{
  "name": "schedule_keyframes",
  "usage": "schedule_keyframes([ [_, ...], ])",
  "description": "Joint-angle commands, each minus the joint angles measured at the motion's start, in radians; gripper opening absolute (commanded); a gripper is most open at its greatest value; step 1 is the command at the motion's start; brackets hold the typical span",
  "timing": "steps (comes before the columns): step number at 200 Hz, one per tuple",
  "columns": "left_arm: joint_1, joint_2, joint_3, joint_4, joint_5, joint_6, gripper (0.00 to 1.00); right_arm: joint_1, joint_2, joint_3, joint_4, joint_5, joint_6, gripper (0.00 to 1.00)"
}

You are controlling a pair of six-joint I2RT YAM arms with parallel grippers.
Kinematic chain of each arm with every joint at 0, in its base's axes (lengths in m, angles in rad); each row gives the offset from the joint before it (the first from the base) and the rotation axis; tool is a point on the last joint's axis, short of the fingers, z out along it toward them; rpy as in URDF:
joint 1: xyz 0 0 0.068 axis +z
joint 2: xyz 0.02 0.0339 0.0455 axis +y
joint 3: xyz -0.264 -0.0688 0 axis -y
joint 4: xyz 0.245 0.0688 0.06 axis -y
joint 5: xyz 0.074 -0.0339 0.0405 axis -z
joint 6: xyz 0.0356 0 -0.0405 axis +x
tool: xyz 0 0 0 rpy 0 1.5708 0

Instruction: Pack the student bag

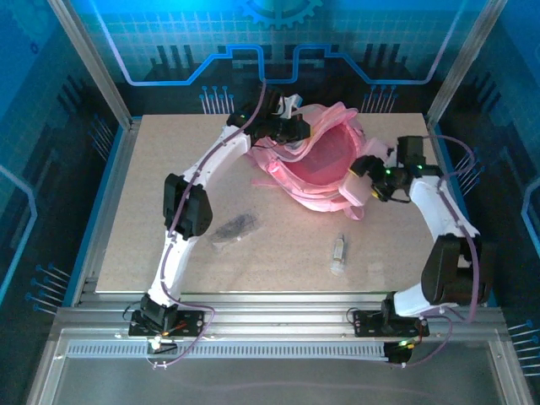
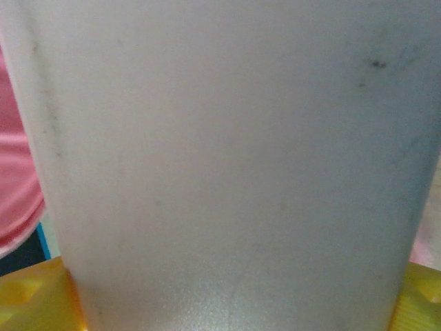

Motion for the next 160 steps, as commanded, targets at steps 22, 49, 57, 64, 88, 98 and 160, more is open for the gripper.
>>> schedule_keyframes([
  [22, -0.001, -0.031, 0.063, 0.119, 0.090, -0.110, 0.00, 0.120, 0.197, 0.179, 0.156, 0.008, 0.185, 0.62],
  [49, -0.002, -0.034, 0.055, 0.120, 0.096, -0.109, 0.00, 0.151, 0.347, 0.347, 0.126, -0.034, 0.186, 0.90],
  [57, -0.001, -0.035, 0.051, 0.123, 0.094, -0.108, 0.00, 0.155, 0.361, 0.369, 0.128, -0.048, 0.173, 0.99],
  [64, -0.002, -0.036, 0.047, 0.128, 0.092, -0.109, 0.00, 0.158, 0.358, 0.370, 0.129, -0.048, 0.159, 1.00],
  [88, -0.002, -0.033, 0.041, 0.138, 0.095, -0.113, 0.00, 0.143, 0.311, 0.319, 0.118, -0.001, 0.106, 1.00],
  [98, -0.002, -0.030, 0.040, 0.143, 0.102, -0.119, 0.00, 0.135, 0.296, 0.283, 0.131, 0.001, 0.099, 1.00],
  [160, -0.028, -0.050, 0.039, 0.142, 0.158, -0.121, 0.00, 0.151, 0.400, 0.265, 0.232, 0.066, 0.099, 0.55],
])
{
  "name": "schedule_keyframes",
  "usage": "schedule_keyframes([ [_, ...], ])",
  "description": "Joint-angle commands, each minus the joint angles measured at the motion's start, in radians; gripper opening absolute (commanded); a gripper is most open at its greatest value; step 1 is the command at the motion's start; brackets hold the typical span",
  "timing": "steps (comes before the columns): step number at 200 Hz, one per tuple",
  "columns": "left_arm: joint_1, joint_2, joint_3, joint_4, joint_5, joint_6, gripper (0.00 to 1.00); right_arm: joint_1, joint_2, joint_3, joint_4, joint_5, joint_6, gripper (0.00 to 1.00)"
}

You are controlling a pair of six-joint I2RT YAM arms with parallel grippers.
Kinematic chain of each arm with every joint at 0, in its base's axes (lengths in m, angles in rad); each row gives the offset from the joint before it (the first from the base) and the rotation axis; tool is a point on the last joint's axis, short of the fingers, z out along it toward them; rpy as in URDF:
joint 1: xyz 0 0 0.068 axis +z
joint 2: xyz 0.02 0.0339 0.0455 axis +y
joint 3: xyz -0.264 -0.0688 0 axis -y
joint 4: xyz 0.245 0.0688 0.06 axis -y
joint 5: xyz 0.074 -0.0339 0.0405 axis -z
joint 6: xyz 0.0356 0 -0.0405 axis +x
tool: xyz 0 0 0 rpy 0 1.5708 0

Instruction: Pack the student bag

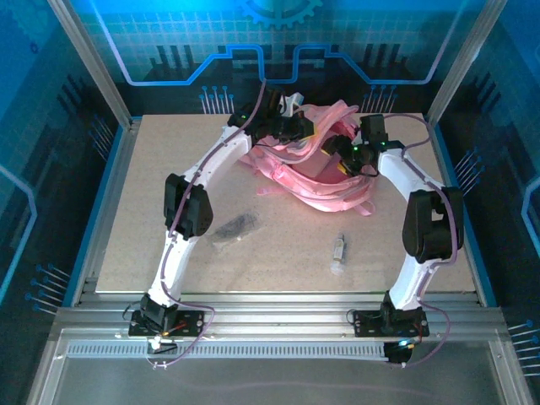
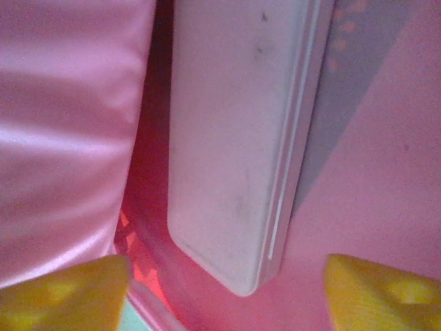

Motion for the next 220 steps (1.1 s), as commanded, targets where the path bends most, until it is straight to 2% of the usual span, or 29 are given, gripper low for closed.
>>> schedule_keyframes([
  [1, -0.022, -0.050, 0.039, 0.091, 0.102, -0.029, 0.00, 0.011, 0.070, 0.010, 0.083, 0.052, -0.002, 0.54],
  [20, -0.043, -0.046, 0.042, 0.096, 0.117, -0.024, 0.00, 0.030, 0.162, 0.061, 0.170, 0.043, 0.010, 0.39],
  [35, -0.052, -0.034, 0.052, 0.094, 0.127, -0.029, 0.00, 0.052, 0.253, 0.154, 0.162, 0.032, 0.010, 0.35],
  [48, -0.055, -0.024, 0.064, 0.092, 0.134, -0.040, 0.00, 0.071, 0.327, 0.235, 0.134, 0.005, 0.023, 0.35],
  [79, -0.063, -0.012, 0.072, 0.086, 0.134, -0.040, 0.00, 0.100, 0.357, 0.232, 0.323, -0.141, 0.070, 0.36],
  [106, -0.067, -0.010, 0.073, 0.078, 0.135, -0.036, 0.00, 0.081, 0.257, 0.161, 0.216, -0.085, -0.012, 0.39],
  [146, -0.074, -0.015, 0.072, 0.051, 0.133, -0.014, 0.00, 0.021, 0.004, -0.068, 0.100, -0.024, -0.114, 0.48],
  [188, -0.073, -0.016, 0.060, -0.002, 0.082, 0.035, 0.00, -0.008, -0.252, -0.182, -0.164, 0.081, -0.276, 0.70],
  [195, -0.072, -0.017, 0.053, -0.008, 0.081, 0.032, 0.11, -0.009, -0.285, -0.196, -0.216, 0.104, -0.293, 0.74],
  [209, -0.073, -0.029, 0.037, -0.037, 0.075, 0.030, 0.45, -0.011, -0.354, -0.230, -0.282, 0.144, -0.314, 0.80],
  [220, -0.072, -0.066, -0.016, -0.047, 0.062, 0.043, 0.56, -0.008, -0.414, -0.271, -0.311, 0.152, -0.320, 0.85],
])
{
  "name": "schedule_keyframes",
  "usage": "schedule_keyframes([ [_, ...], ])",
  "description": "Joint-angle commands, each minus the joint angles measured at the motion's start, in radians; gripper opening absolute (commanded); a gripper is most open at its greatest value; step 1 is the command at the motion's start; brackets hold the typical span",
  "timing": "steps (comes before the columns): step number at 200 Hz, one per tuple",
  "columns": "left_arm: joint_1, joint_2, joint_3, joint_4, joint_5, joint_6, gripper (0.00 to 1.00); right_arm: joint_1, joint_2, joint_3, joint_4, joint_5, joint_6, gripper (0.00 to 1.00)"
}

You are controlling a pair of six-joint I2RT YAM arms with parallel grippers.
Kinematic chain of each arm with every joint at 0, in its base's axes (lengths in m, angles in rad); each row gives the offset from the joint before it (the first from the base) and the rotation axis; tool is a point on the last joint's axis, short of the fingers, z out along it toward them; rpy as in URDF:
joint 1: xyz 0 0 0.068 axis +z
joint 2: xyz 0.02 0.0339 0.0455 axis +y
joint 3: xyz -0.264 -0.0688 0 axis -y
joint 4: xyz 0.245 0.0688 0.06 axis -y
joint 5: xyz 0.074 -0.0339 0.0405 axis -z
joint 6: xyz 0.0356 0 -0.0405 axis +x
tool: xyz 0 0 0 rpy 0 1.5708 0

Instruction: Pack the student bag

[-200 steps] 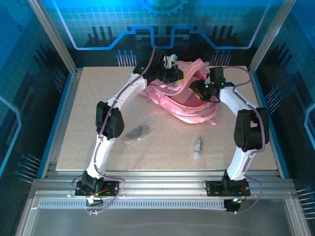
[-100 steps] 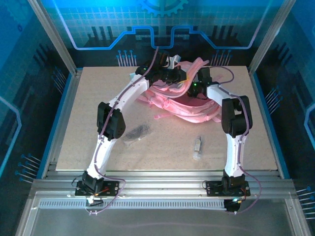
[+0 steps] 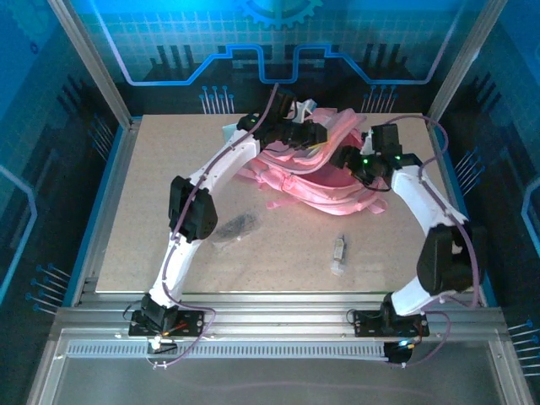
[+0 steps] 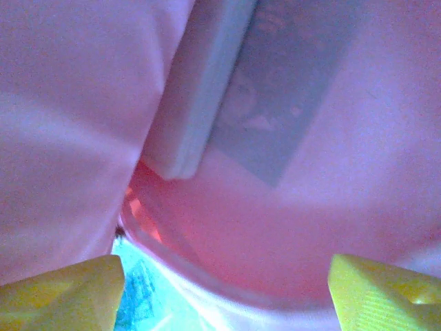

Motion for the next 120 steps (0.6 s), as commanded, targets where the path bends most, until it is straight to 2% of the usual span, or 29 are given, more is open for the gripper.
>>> schedule_keyframes([
  [1, -0.012, -0.075, -0.035, -0.014, 0.035, 0.021, 0.57, -0.005, -0.099, -0.078, -0.191, 0.072, -0.079, 0.85],
  [25, -0.008, -0.242, -0.276, 0.037, -0.034, 0.056, 0.66, 0.011, -0.215, -0.152, -0.224, 0.084, -0.071, 0.90],
  [36, -0.001, -0.327, -0.396, 0.059, -0.069, 0.069, 0.77, 0.028, -0.262, -0.173, -0.243, 0.092, -0.066, 0.91],
  [42, 0.005, -0.373, -0.459, 0.066, -0.089, 0.076, 0.79, 0.041, -0.285, -0.184, -0.250, 0.097, -0.063, 0.92],
  [61, 0.023, -0.517, -0.645, 0.065, -0.176, 0.110, 0.94, 0.098, -0.357, -0.216, -0.273, 0.119, -0.041, 0.92],
  [74, 0.040, -0.614, -0.775, 0.068, -0.250, 0.122, 0.99, 0.145, -0.404, -0.238, -0.272, 0.135, -0.014, 0.92],
  [93, 0.065, -0.740, -0.950, 0.074, -0.359, 0.137, 0.99, 0.225, -0.459, -0.281, -0.241, 0.162, 0.033, 0.92],
  [120, 0.109, -0.859, -1.134, 0.075, -0.456, 0.134, 0.99, 0.333, -0.479, -0.329, -0.168, 0.184, 0.091, 0.92],
])
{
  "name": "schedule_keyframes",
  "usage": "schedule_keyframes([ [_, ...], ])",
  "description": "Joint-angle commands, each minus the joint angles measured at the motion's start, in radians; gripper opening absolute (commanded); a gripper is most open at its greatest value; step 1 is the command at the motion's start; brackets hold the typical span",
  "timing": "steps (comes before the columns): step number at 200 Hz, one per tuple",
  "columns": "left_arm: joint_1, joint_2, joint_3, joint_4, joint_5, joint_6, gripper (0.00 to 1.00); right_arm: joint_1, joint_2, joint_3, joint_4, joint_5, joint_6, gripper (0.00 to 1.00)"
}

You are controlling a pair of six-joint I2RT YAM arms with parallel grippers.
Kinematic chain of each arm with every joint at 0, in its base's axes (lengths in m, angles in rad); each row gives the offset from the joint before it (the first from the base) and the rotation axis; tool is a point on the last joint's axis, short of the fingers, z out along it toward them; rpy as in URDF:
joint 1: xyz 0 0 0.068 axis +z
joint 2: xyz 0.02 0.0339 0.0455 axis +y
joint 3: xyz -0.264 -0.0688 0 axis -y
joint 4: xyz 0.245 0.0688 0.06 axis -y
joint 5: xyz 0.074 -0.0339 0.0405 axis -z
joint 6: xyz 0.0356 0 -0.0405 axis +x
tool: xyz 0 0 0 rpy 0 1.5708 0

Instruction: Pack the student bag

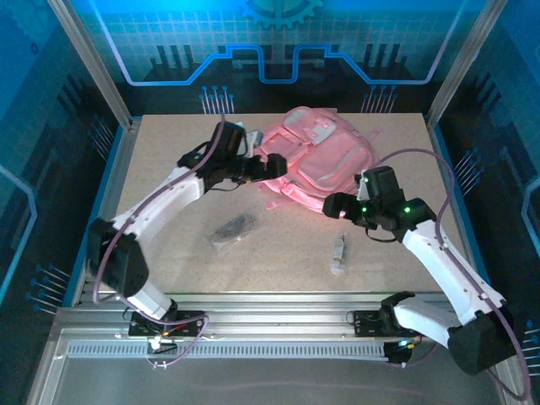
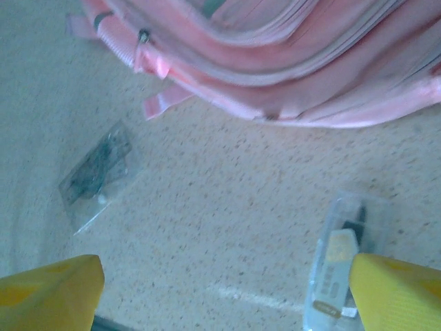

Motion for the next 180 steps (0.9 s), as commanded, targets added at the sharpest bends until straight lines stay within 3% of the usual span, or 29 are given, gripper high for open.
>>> schedule_keyframes([
  [1, 0.036, -0.073, -0.136, 0.003, -0.153, 0.030, 0.99, 0.079, -0.011, -0.043, 0.054, 0.048, 0.073, 0.92],
  [43, 0.120, -0.166, -0.313, -0.011, -0.268, 0.013, 0.99, 0.244, 0.082, -0.032, 0.153, 0.124, 0.114, 1.00],
  [88, 0.238, -0.202, -0.453, 0.059, -0.279, 0.029, 0.99, 0.307, 0.253, 0.005, 0.227, 0.113, 0.091, 1.00],
  [180, 0.267, -0.033, -0.565, 0.172, -0.124, 0.007, 0.99, 0.356, 0.439, 0.036, 0.321, 0.102, 0.114, 1.00],
])
